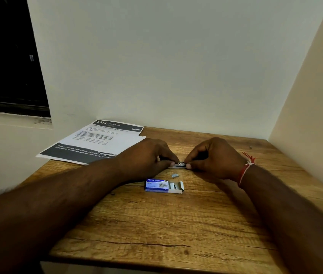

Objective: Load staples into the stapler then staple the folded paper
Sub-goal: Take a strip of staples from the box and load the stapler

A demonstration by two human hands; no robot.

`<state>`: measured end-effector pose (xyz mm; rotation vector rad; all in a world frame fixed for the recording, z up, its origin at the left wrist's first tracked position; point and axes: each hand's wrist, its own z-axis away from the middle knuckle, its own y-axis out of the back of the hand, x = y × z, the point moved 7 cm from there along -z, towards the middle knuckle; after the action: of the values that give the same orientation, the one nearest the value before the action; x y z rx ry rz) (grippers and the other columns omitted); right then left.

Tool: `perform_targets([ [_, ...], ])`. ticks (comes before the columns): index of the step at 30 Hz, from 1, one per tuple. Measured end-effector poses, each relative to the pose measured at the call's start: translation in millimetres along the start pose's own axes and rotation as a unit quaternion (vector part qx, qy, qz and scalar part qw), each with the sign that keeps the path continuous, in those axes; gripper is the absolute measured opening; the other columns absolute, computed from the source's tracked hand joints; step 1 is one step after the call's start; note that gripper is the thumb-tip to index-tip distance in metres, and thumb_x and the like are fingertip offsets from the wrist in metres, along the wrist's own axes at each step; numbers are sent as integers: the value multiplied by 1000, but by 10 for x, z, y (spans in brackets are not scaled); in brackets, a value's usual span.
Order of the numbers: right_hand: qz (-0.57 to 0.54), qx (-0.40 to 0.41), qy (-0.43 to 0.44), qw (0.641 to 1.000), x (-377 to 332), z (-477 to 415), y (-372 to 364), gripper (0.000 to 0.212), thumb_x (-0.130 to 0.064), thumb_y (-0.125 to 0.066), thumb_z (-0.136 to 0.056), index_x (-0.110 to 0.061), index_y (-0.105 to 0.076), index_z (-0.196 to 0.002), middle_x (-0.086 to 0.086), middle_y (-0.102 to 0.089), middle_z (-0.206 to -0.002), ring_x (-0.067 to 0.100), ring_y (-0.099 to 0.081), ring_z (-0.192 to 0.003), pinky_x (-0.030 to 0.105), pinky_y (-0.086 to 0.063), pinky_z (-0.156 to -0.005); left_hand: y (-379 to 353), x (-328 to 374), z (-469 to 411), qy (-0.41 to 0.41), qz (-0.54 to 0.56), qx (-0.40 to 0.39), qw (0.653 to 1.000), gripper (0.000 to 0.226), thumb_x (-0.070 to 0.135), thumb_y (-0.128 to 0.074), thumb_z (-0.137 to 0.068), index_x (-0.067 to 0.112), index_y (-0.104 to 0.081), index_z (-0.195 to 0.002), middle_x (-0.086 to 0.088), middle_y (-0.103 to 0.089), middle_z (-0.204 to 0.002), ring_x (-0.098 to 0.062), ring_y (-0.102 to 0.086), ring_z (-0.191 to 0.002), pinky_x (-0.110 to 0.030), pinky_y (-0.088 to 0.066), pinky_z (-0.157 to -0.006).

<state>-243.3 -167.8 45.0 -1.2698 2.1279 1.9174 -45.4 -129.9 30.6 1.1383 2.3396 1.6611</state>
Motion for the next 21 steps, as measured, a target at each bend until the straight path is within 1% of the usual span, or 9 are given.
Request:
perform_targets([
  [2, 5, 8, 3, 1000, 5, -3, 7, 14, -25, -96, -82, -30, -89, -92, -14, -84, -88, -2, -77, -84, 21, -62, -79, 33, -42, 38, 23, 20, 13, 999, 31, 37, -83, -102, 37, -82, -134, 16, -81, -110, 4, -71, -95, -12, -52, -77],
  [4, -5, 11, -4, 1000, 12, -1, 1, 23, -22, -97, -81, -29, -86, -99, -12, -84, -89, -3, -78, -85, 21, -63, -83, 72, -110, 85, 50, 49, 19, 997, 40, 34, -89, -97, 36, -79, -136, 17, -82, -106, 8, -70, -91, -8, -52, -75],
  [6, -25, 0, -10, 1000, 12, 3, -24, 32, -18, -97, -82, -26, -82, -108, -11, -86, -90, -4, -79, -86, 21, -61, -88, 127, -170, 118, 67, 54, 14, 996, 41, 33, -94, -92, 36, -82, -132, 17, -82, -105, 8, -72, -93, -10, -55, -77],
  [8, -27, -7, -9, 1000, -4, 8, -39, 39, -17, -96, -83, -25, -79, -117, -12, -86, -91, -5, -80, -88, 20, -59, -92, 167, -224, 140, 85, 52, 2, 995, 39, 35, -96, -89, 37, -85, -126, 19, -83, -103, 7, -74, -96, -18, -60, -83],
  [11, -6, 4, 1, 1000, -49, 19, -26, 46, -20, -96, -83, -29, -77, -124, -12, -86, -94, -3, -79, -88, 20, -60, -89, 180, -250, 148, 102, 60, -6, 993, 35, 33, -97, -89, 37, -86, -121, 20, -84, -101, 5, -75, -94, -19, -60, -83],
  [13, 8, 24, 23, 999, -115, 37, 13, 45, -25, -97, -82, -35, -79, -122, -15, -83, -98, 1, -76, -86, 17, -58, -77, 181, -245, 147, 103, 60, -5, 993, 36, 31, -96, -89, 37, -85, -123, 20, -84, -101, 4, -75, -93, -17, -59, -82],
  [15, 2, 22, 57, 998, -203, 51, 23, 34, -28, -96, -83, -39, -84, -113, -19, -81, -101, 4, -73, -85, 14, -53, -69, 182, -241, 154, 105, 64, -3, 992, 40, 30, -96, -89, 36, -83, -127, 20, -84, -102, 5, -75, -93, -17, -59, -83],
  [18, 5, -42, 101, 994, -329, 85, -97, 23, -28, -91, -89, -39, -87, -109, -18, -81, -99, 7, -71, -87, 14, -51, -71, 217, -213, 157, 103, 61, 6, 993, 45, 35, -97, -88, 38, -81, -131, 23, -82, -106, 6, -74, -97, -22, -62, -87],
  [21, 29, -83, 106, 991, -363, 103, -205, 22, -28, -87, -93, -38, -87, -113, -18, -81, -104, 1, -71, -97, 12, -49, -79, 354, -108, 165, 76, 38, 1, 996, 39, 46, -95, -88, 42, -82, -124, 26, -79, -108, 7, -72, -101, -28, -63, -87],
])
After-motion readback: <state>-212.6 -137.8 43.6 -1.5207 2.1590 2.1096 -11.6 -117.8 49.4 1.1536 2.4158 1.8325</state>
